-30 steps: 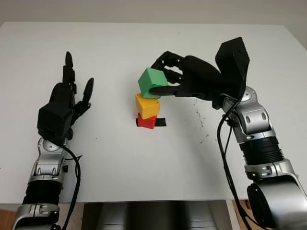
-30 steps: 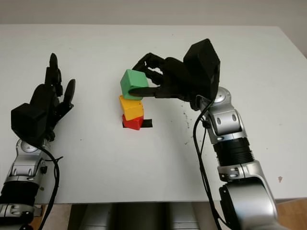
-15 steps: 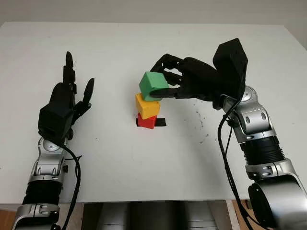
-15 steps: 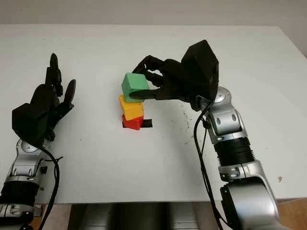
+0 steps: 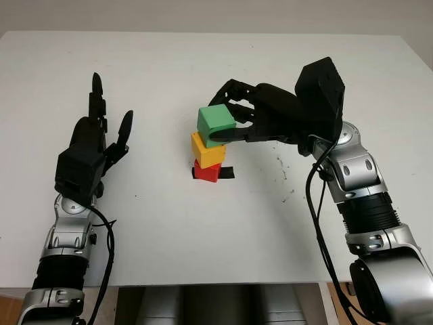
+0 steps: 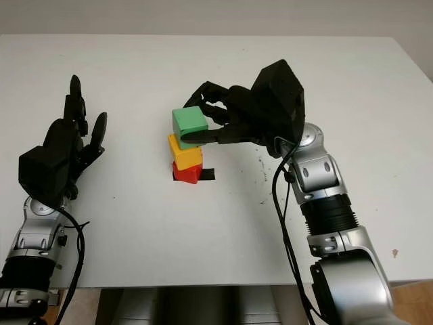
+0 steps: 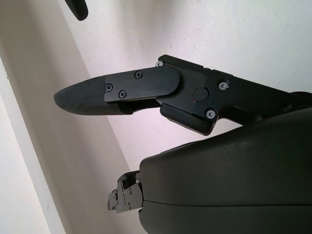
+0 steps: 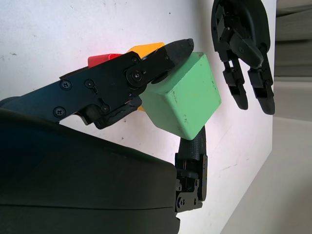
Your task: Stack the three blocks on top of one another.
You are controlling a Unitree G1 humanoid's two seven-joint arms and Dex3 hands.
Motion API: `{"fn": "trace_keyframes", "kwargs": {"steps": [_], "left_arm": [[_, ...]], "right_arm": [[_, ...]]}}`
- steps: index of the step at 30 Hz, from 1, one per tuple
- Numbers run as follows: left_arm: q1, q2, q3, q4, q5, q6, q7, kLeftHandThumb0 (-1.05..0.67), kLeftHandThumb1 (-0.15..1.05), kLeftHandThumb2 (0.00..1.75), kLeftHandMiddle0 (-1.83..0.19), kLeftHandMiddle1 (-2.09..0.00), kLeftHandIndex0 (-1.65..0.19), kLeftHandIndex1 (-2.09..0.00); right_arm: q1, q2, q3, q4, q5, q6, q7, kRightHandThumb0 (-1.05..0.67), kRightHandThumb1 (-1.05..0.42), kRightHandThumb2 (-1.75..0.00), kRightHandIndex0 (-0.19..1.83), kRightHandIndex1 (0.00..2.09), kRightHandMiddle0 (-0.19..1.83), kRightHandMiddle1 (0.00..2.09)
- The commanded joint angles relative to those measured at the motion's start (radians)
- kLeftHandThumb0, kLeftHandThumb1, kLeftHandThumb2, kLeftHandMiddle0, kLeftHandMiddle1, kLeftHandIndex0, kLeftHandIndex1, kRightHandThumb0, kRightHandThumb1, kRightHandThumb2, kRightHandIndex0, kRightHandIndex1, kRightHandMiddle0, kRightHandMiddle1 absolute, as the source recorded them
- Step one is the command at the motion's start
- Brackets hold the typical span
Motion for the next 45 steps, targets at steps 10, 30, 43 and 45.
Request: {"fn": "trace_keyframes", "kwargs": {"steps": [10, 30, 43, 45], "left_arm": [[0.026, -0.018, -0.001, -0.028, -0.009, 0.013, 0.006, -0.85, 1.05, 0.54, 0.19, 0.0, 0.19, 0.0], [0.04, -0.025, 0.002, -0.053, -0.02, 0.026, 0.012, -0.83, 1.05, 0.53, 0.19, 0.0, 0.19, 0.0], [0.025, -0.019, -0.002, -0.01, -0.015, 0.006, 0.013, -0.83, 1.05, 0.53, 0.19, 0.0, 0.19, 0.0], [0.024, -0.018, -0.003, -0.011, -0.014, 0.008, 0.011, -0.84, 1.05, 0.53, 0.19, 0.0, 0.19, 0.0]], "right_arm": [[-0.02, -0.007, -0.004, -0.002, 0.006, -0.014, 0.006, -0.47, -0.97, -0.06, 0.1, 0.06, 0.29, 1.7], [-0.023, 0.0, 0.006, 0.008, 0.004, -0.023, 0.016, -0.48, -0.96, -0.05, 0.1, 0.05, 0.27, 1.69], [-0.031, -0.001, 0.009, 0.021, 0.002, -0.025, 0.017, -0.46, -0.96, -0.06, 0.08, 0.05, 0.27, 1.65], [-0.032, -0.001, 0.01, 0.02, 0.004, -0.021, 0.021, -0.47, -0.96, -0.06, 0.08, 0.05, 0.26, 1.65]]}}
